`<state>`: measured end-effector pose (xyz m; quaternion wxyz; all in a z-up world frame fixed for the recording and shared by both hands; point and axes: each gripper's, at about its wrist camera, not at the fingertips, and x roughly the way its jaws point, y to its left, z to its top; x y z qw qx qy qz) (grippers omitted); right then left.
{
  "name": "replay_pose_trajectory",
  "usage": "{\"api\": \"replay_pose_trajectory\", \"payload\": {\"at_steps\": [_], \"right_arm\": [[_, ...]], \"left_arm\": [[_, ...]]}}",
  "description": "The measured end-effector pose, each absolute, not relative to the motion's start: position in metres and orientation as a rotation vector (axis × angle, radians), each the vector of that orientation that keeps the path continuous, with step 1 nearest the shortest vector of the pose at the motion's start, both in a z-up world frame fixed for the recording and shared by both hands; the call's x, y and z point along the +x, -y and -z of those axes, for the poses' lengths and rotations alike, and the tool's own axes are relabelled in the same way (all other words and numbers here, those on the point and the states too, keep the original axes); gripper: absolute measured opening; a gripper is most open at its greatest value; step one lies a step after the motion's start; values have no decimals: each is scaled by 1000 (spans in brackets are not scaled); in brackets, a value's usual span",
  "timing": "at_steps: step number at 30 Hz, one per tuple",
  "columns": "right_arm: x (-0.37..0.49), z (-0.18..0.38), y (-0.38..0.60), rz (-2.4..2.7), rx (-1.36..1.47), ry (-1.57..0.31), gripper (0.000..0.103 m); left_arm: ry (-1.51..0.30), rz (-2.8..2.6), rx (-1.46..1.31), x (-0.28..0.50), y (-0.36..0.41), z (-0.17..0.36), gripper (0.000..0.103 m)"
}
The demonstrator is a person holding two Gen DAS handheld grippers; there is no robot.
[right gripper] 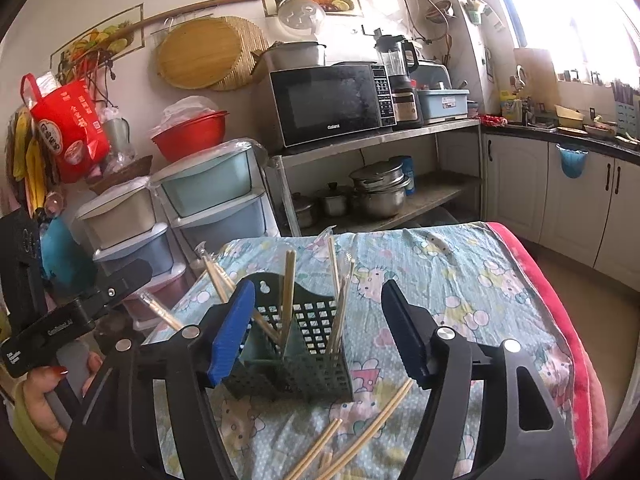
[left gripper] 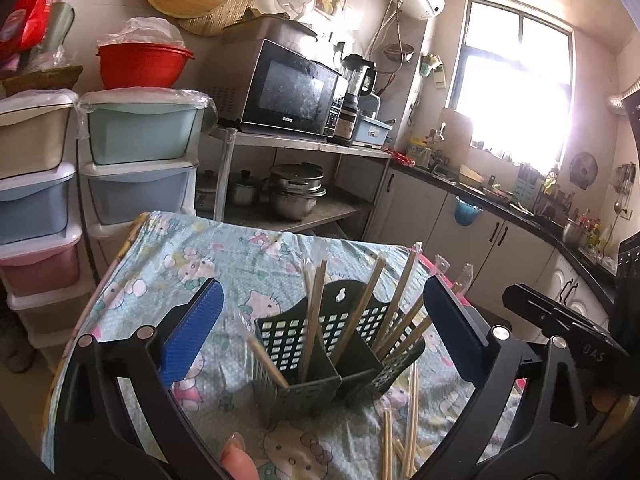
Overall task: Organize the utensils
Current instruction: 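Open the right gripper to release the chopstick and withdraw, then lower the open right gripper onto a wrapped chopstick on the cloth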
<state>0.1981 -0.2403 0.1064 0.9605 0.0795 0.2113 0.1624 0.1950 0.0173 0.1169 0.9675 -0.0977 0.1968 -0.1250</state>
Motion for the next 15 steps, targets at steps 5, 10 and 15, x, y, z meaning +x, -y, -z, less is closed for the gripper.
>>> {"api": "replay_pose_trajectory", "payload": {"at_steps": [5,10,15], "right_arm": [[185,-103,241,-335,154,-432,65],[175,-99,243,-342,148,-443,65],[164,-93,244,-340,136,-455,66]], "left_arm": [[-410,252,-191,186,-15,-112,92],[-435,254,-184,179,-12,-103,92],[-457,260,-188,173,-9,-95,92]]}}
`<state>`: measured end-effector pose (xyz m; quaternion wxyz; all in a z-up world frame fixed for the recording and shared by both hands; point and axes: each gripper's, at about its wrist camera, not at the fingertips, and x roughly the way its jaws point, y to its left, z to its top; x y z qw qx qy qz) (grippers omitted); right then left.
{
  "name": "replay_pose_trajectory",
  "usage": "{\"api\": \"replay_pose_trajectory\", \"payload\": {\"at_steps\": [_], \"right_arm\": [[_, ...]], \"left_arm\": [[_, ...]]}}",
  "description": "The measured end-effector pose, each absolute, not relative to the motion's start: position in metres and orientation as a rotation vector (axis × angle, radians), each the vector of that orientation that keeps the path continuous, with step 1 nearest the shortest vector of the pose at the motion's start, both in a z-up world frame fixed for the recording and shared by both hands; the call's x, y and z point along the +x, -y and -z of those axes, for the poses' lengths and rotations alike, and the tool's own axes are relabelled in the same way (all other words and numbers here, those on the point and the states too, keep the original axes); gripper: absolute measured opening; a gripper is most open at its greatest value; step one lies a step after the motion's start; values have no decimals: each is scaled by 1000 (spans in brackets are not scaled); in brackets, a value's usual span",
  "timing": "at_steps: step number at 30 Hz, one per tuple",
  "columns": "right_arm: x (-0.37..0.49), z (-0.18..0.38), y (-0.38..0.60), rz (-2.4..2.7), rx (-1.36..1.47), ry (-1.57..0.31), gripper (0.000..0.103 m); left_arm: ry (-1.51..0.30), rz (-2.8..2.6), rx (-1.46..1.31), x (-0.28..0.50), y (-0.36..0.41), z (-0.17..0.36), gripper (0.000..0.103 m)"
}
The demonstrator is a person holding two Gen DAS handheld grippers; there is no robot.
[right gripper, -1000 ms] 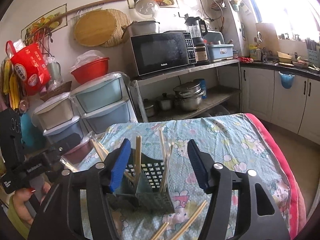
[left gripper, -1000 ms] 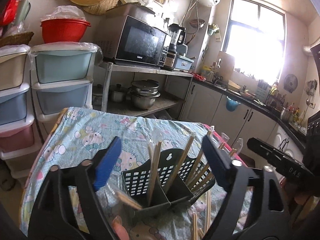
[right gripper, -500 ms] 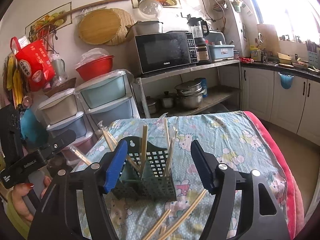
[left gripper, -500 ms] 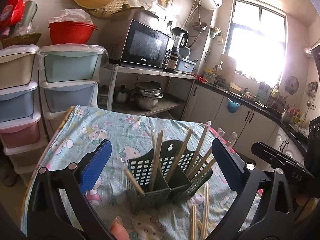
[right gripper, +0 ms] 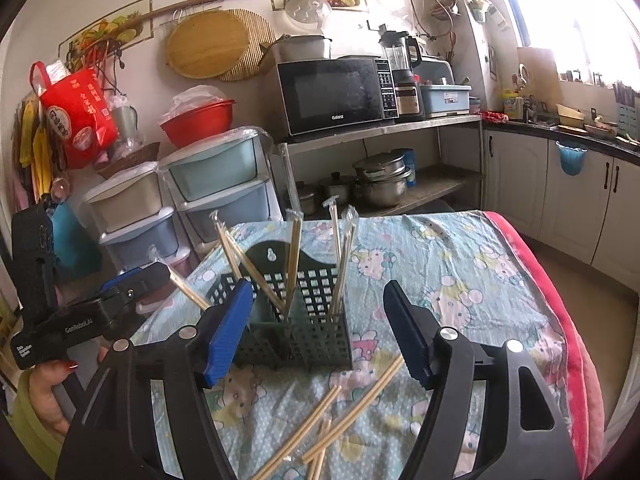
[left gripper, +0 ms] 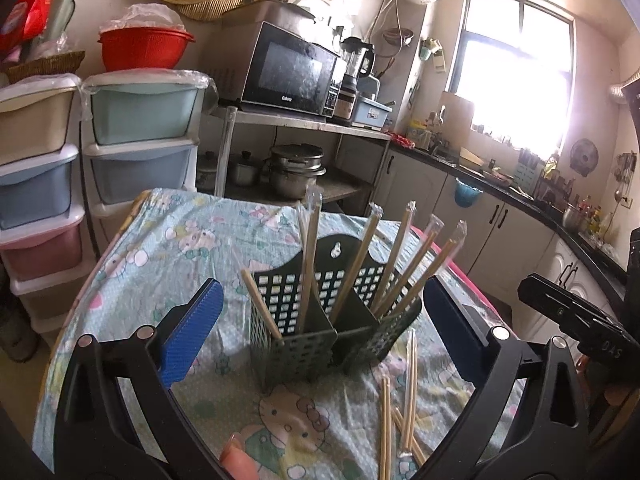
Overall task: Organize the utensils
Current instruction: 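Lower the open right gripper onto a wrapped chopstick on the cloth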
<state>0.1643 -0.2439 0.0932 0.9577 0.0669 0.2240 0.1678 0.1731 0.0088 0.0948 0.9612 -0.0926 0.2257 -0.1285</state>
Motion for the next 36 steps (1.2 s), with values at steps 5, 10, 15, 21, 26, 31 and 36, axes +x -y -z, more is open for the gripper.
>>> {"api": "replay_pose_trajectory", "payload": {"at_steps": [5,10,15,21,26,31,36], "right_arm": [[156,-82,244,-340,130,-484,66],[149,-67,244,-343,121,-523,66],[141,-50,244,-347,121,-564,66],[131,-31,241,-360,120,-615,66],[120,-21,242,-362,121,-639,66],[108,-11,240,-373,109,-668,66],[100,-3,240,-389,93,-691,66]], "left_arm": [[-490,267,-190,169,-6,-83,92],[-526,280,-180,163,0,-69,92],[-561,291,-171,159,5,-56,92],[-590,319,-148,156,15,-45,92],[-616,327,-118,154,26,-37,92],[-649,340,-103,157,36,-26,92],[-684,353,-94,164,45,-16,86]]}}
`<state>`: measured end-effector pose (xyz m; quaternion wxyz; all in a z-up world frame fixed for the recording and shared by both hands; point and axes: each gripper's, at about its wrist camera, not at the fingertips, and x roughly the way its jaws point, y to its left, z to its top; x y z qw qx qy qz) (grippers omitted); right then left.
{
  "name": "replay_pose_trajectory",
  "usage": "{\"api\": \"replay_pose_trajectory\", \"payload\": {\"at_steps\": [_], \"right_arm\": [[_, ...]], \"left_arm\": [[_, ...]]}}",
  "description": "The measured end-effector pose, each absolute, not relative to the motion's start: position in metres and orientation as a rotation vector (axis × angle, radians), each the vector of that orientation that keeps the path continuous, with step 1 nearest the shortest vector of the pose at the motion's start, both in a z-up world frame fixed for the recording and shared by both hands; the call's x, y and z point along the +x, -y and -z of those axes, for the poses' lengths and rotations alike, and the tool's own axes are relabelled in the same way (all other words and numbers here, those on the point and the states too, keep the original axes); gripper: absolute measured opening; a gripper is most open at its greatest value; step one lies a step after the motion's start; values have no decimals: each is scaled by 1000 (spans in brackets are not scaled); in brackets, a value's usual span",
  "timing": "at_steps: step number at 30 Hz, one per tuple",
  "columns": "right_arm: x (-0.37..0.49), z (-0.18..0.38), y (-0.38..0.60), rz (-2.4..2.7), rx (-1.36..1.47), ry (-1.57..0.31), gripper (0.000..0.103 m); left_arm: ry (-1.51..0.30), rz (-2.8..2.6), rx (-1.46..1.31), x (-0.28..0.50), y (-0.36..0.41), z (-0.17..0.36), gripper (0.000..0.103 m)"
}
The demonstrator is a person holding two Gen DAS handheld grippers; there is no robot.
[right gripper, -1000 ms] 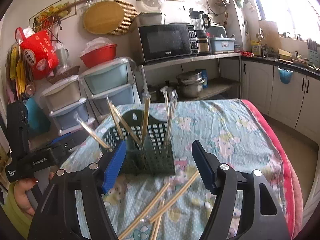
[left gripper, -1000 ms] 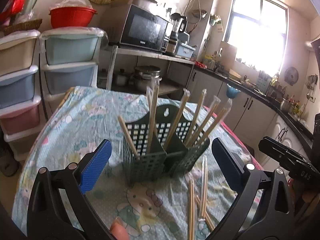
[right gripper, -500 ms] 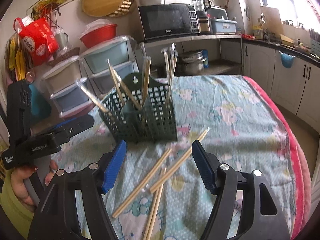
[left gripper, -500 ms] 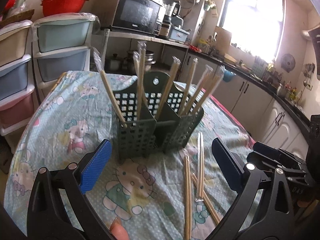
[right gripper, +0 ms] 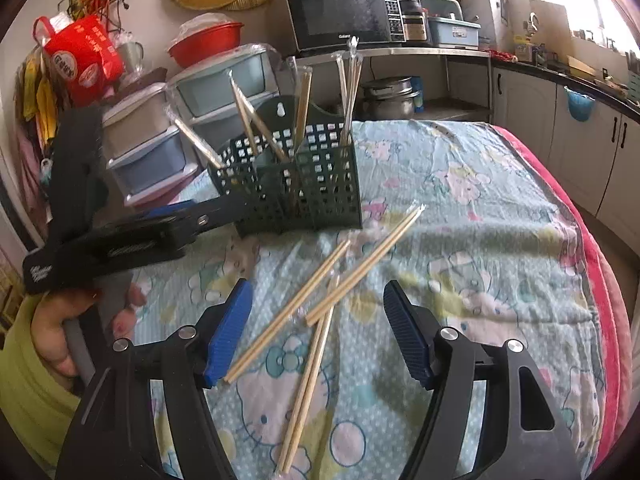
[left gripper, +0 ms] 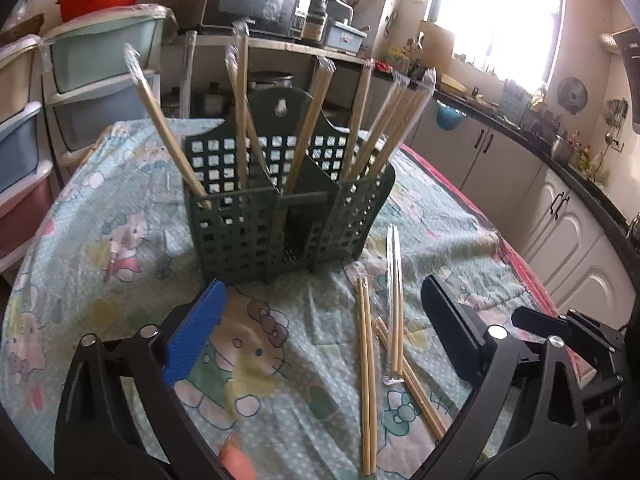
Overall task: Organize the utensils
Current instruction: 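Lower the open right gripper onto a wrapped chopstick on the cloth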
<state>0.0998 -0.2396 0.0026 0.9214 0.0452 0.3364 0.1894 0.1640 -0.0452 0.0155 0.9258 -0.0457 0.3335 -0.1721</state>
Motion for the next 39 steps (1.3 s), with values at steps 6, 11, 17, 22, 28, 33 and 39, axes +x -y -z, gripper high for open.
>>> {"api": "replay_pose_trajectory", "payload": {"at_steps": [6,11,17,22,28,33,39], "right_arm": [[88,9,239,-426,61,-719,58],[78,31,238,-469,42,-784,47],[61,57,230,-533,1,-858,43],[47,72,232,-564,-19,-883,36],[36,75,235,-590,-49,-873,35],[27,75,237,-586,-108,-859,26],[32,67,255,-521,-137,-846,8]], "left_arm": [[-742,375,-81,176,59,-3,69],[-783,390,-53,186,73,7,61],[-834,388,-30,203,86,22,54],[-871,384,-10,214,95,33,51],[-900,374,-9,224,101,44,51],[-914,380,-20,232,104,50,51],[-923,408,0,234,116,55,41]]}}
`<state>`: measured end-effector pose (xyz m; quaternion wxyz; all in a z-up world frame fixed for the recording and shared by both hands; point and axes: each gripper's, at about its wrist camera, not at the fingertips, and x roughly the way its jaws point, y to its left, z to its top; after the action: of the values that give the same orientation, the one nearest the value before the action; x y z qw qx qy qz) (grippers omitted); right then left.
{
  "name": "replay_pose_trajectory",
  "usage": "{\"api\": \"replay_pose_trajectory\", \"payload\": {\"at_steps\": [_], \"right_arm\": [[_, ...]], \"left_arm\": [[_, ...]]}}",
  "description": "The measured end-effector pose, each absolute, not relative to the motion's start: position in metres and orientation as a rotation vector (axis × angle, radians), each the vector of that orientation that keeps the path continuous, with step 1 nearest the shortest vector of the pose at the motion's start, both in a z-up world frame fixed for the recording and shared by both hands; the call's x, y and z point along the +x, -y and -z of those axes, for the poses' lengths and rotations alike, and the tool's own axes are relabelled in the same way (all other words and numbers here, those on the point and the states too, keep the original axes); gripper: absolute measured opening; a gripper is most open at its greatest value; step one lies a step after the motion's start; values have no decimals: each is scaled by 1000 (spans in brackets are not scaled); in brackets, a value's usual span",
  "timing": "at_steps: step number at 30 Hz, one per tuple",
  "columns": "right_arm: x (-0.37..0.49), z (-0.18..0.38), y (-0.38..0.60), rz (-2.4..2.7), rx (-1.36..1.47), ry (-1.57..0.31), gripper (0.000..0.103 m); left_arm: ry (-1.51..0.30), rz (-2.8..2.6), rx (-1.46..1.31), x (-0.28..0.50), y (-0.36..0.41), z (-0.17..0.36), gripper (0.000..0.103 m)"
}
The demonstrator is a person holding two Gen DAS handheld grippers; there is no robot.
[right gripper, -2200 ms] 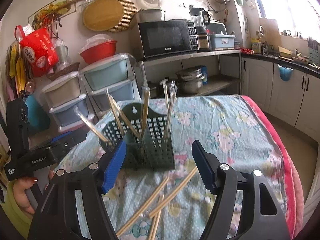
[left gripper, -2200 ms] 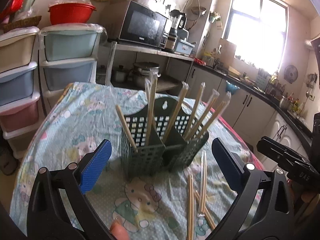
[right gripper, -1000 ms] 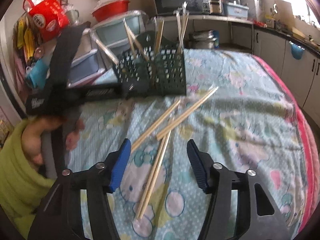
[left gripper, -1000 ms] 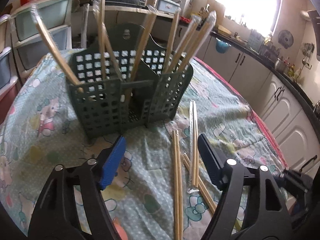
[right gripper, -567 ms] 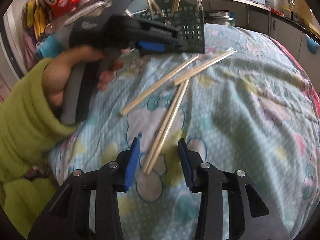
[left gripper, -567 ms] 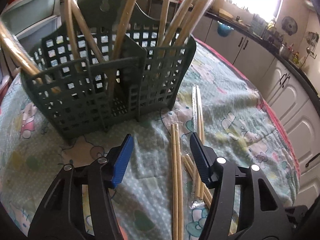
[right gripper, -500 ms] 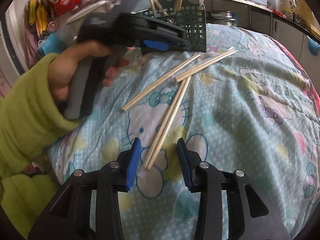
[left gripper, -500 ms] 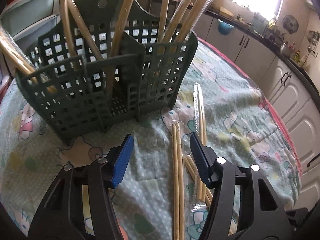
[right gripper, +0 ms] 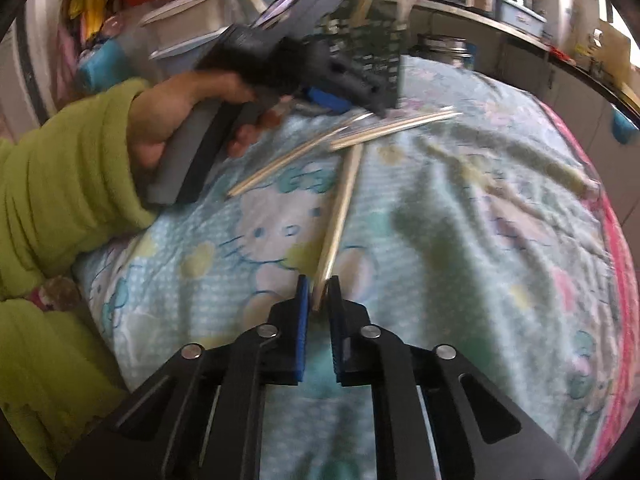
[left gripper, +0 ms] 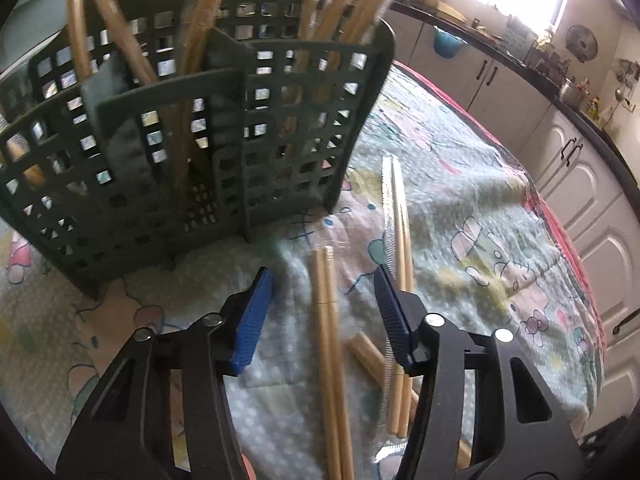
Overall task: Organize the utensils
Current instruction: 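Lower the open right gripper onto a wrapped chopstick on the cloth, then close the right gripper on the wrapped chopstick and lift it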
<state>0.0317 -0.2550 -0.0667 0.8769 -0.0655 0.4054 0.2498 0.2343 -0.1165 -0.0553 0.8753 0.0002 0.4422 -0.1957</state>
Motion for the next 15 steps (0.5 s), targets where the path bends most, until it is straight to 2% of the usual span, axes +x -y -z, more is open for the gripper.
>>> {"api": "replay_pose_trajectory", "payload": {"at_steps": [5,8,9,15], "right_arm": [[39,44,294,-451,-44,-780,6],[41,29,310,-427,6,-720,6],[42,24,313,-422,16,-703,6],[49,-11,324,-401,80,-598,5]], "left_arm": [[-930,401,-3,242,119,58,31],[-934,387,6,247,119,60,18],[-934,383,10,247,119,61,11],[-914,393,-15,243,113,51,8]]}}
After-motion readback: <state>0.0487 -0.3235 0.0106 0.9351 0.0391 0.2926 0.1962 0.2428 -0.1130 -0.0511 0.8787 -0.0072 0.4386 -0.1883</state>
